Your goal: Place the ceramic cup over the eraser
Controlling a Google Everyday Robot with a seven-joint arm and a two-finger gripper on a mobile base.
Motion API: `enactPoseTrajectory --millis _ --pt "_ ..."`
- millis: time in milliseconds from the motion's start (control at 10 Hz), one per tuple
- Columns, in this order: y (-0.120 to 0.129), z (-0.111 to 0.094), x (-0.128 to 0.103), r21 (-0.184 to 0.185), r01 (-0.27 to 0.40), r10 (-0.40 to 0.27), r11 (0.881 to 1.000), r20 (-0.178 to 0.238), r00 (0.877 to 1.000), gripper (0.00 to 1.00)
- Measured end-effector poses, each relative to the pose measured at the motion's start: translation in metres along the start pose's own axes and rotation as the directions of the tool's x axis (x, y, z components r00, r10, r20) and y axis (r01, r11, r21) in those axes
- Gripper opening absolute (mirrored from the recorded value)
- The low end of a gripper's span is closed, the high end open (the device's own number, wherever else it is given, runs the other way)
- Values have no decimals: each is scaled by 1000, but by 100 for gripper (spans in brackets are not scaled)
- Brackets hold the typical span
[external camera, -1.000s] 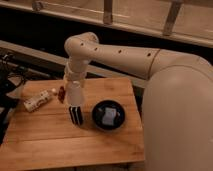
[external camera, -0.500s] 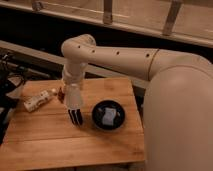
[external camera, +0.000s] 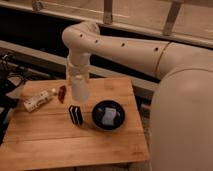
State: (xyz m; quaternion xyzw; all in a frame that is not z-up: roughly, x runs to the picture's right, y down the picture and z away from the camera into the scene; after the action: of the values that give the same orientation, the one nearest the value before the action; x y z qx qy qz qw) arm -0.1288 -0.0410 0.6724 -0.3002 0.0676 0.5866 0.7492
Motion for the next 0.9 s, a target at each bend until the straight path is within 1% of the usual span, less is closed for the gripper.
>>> enactPoseTrajectory --millis 100,200,300,400,500,600,800,900 --pt "-13 -9 6 14 -27 27 1000 1 1000 0" --pt "-17 -8 12 11 -48 48 999 -1 999 0" --pt "-16 -4 17 -3 -55 55 999 -1 999 0" --pt "-18 4 23 -26 -64 64 998 -2 998 0" --pt "-18 14 28 -65 -64 64 996 -6 998 0" --pt "-10 25 31 -112 -50 49 992 -10 999 0" --pt "4 36 32 -165 -23 22 986 -7 1000 0" --pt "11 37 31 -177 -10 10 984 -4 1000 0"
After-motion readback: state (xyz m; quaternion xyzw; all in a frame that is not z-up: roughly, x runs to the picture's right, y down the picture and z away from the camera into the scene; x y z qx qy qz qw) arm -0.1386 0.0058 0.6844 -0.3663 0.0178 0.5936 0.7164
